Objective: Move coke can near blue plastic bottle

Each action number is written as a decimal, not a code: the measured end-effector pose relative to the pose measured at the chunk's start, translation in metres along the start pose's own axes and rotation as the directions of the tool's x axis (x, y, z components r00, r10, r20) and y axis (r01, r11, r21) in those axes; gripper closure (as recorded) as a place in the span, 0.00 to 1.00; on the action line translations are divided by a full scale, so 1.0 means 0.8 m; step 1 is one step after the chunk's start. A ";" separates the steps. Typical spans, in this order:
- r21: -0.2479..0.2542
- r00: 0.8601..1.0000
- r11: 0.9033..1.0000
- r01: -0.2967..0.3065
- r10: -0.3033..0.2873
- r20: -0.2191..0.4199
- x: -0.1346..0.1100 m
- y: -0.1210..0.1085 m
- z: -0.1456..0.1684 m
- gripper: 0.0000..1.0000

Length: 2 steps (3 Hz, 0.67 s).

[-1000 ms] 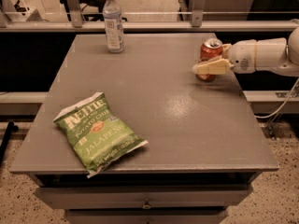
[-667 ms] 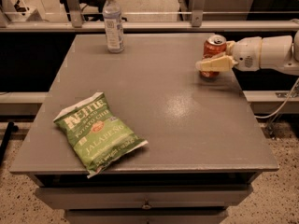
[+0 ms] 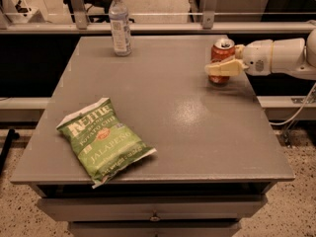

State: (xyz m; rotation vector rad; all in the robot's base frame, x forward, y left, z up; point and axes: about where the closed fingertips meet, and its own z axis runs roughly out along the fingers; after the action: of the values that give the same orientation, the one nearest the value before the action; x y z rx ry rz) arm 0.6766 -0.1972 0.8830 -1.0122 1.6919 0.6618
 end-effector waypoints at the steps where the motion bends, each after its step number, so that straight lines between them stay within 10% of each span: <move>1: 0.000 1.000 1.000 0.000 0.000 0.000 0.000 0.000 0.000 1.00; 2: -0.005 0.999 1.000 0.030 -0.030 0.025 -0.016 0.003 0.045 1.00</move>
Offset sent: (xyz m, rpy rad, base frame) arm 0.0456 0.0858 0.0007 0.0197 -0.1006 0.0317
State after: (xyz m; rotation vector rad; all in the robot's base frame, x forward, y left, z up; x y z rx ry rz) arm 0.6939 -0.1628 0.8824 -1.0273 1.6505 0.6572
